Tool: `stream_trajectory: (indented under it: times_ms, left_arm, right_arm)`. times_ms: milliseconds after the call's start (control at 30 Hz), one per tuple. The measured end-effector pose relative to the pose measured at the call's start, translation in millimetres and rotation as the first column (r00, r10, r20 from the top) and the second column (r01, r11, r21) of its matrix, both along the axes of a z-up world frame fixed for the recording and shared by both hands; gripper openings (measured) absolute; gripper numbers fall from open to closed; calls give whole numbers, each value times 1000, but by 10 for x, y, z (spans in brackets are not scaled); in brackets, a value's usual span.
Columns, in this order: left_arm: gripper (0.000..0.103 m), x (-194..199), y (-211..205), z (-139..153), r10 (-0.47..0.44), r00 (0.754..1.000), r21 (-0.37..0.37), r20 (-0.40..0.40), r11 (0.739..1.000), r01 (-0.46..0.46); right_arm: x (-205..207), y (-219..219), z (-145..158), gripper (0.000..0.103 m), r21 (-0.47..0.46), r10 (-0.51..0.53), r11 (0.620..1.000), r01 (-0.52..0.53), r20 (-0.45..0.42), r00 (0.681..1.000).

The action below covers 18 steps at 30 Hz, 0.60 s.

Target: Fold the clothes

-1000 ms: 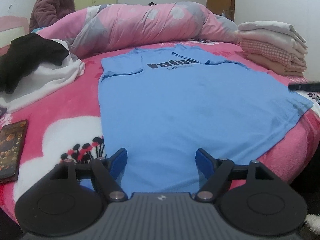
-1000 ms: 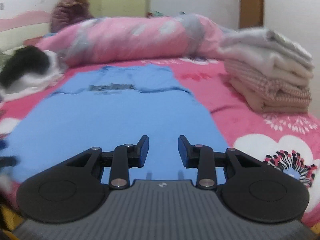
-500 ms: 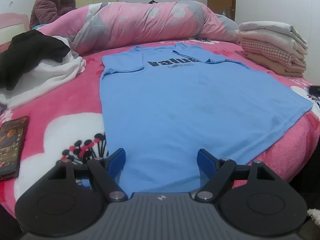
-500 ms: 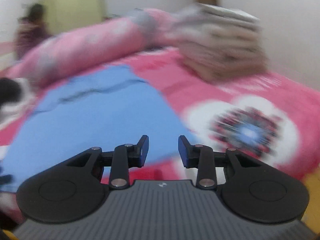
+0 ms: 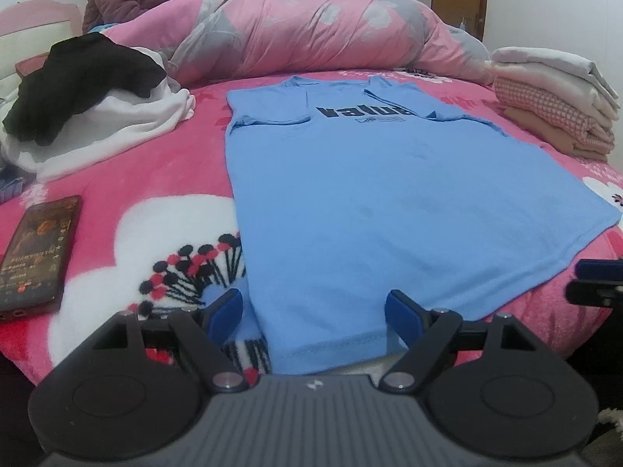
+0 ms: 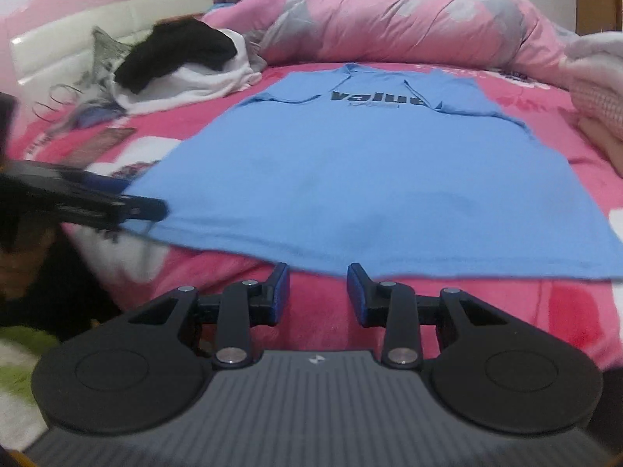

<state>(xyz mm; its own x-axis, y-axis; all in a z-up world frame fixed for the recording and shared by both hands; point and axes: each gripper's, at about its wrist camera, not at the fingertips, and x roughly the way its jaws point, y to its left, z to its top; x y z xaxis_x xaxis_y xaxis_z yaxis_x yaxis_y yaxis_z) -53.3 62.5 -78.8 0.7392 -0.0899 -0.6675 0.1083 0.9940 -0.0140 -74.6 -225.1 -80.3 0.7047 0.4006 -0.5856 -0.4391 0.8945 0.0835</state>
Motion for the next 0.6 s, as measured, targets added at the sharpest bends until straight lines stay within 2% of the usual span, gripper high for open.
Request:
stream_trajectory:
  times_ms: [100,333,600]
  left_arm:
    - [88,-10,-9,3,11,1000,-4,-14,1000,-11]
    - [98,-29,23,36,37,998,-16,-58,999,-38]
    - [102,-18,86,47,82,991,-42,-107,995,-87]
  right_arm:
    - [-38,-25,69,32,12,-16,1000,16,17,1000]
    - [183,58,137,34,174,-38,984,40,-13,999]
    - [220,174,138,42,190,-60,980,62,-19,998]
